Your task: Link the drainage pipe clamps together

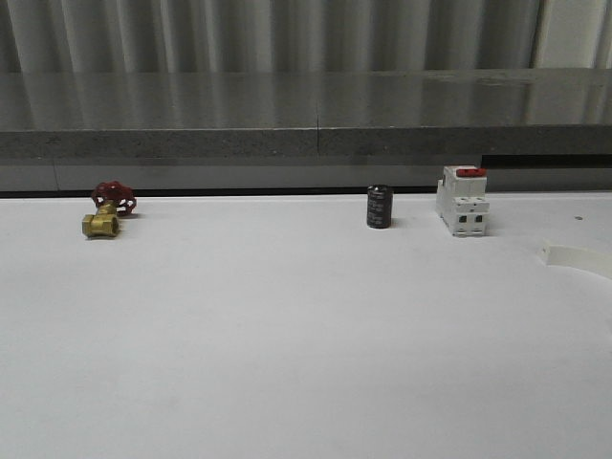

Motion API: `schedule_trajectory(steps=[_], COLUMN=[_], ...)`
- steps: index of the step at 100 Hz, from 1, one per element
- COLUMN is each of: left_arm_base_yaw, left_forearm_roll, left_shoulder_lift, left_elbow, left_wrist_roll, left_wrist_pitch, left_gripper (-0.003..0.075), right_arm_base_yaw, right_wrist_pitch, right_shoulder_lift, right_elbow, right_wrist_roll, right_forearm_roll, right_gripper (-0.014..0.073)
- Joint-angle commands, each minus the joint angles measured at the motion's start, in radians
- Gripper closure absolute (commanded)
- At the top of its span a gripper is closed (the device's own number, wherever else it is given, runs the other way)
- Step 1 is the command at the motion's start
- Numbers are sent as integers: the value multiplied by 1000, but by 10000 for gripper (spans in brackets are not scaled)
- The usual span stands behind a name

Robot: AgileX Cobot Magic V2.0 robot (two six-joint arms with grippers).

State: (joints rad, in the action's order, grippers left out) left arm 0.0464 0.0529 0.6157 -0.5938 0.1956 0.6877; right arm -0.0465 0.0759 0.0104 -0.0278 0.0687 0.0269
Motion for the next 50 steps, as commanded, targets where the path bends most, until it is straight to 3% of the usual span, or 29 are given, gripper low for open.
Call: schedule_trajectory(steps=[1,12,25,32,39,50], left_arm_base_yaw=[-2,-2,-2,-2,-2,-2], left_forearm_roll=[-5,-7,-7,-7,-7,-7], left_shoulder_lift=[22,27,27,27,27,43], left_elbow=[-38,-38,-38,-38,-38,-39], left_wrist_roll=[2,2,2,2,2,2], left_wrist_pitch=[-51,-35,-21,-21,-19,-19], left_gripper=[721,589,276,146,87,81], right_arm_base_yaw=[6,6,6,6,6,6], right_wrist_pitch=[-87,-87,-87,-87,-87,-87], right_shoulder_lift=[20,20,20,20,20,20], right_elbow=[16,16,16,16,16,16], right_wrist_roll=[-9,-9,-9,-9,-9,-9], right_forearm_roll=[0,0,0,0,0,0], right_gripper=[662,662,662,662,662,662])
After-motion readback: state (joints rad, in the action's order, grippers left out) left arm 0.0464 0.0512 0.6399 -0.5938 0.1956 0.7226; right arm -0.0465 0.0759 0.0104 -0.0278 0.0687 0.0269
